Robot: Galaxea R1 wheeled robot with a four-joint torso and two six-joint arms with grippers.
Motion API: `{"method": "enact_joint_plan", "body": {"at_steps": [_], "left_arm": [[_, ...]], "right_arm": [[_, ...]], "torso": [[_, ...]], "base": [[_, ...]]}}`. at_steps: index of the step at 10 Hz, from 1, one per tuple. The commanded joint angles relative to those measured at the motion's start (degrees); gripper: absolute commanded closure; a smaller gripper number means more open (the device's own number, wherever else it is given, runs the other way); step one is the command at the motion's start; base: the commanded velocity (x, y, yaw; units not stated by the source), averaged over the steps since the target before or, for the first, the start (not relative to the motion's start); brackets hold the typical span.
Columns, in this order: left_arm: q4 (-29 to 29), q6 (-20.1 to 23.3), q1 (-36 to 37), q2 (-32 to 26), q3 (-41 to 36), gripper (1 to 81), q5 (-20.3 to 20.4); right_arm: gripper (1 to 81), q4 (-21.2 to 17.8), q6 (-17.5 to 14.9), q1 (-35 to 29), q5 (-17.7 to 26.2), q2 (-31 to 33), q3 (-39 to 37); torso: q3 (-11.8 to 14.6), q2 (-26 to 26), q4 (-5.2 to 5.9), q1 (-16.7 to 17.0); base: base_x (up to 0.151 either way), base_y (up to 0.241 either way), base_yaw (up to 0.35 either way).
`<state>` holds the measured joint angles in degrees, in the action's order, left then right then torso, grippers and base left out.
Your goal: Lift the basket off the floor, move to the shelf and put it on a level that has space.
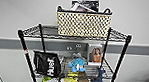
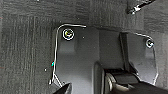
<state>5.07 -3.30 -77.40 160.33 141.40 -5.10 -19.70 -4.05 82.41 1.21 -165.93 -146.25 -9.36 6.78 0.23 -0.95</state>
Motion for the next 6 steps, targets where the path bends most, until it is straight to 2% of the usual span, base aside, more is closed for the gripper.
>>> {"method": "enact_joint_plan", "body": {"at_steps": [1, 3, 5, 6], "left_arm": [[-1.5, 0.1, 1.3, 3.2, 6.7, 1.0, -3.3], [-1.6, 0.1, 0.5, 6.3, 11.8, 1.0, -3.0], [-1.6, 0.0, -0.9, 8.8, 15.9, 1.0, -0.4], [-1.6, 0.0, -1.2, 9.4, 17.3, 1.0, -0.4]], "right_arm": [[1.0, 3.2, -0.4, -1.6, -1.6, -4.5, -8.1], [1.0, 4.5, -0.4, -0.9, -1.6, -7.6, -12.9], [1.0, 4.5, -0.4, 0.0, -1.7, -7.7, -12.9], [1.0, 4.5, -0.3, 0.4, -1.7, -7.7, -13.2]], "torso": [[0.0, 0.0, 0.0, 0.0], [0.0, 0.0, 0.0, 0.0], [0.0, 0.0, 0.0, 0.0], [0.0, 0.0, 0.0, 0.0]], "base": [[0.0, 0.0, 0.0], [0.0, 0.0, 0.0], [0.0, 0.0, 0.0], [0.0, 0.0, 0.0]]}}
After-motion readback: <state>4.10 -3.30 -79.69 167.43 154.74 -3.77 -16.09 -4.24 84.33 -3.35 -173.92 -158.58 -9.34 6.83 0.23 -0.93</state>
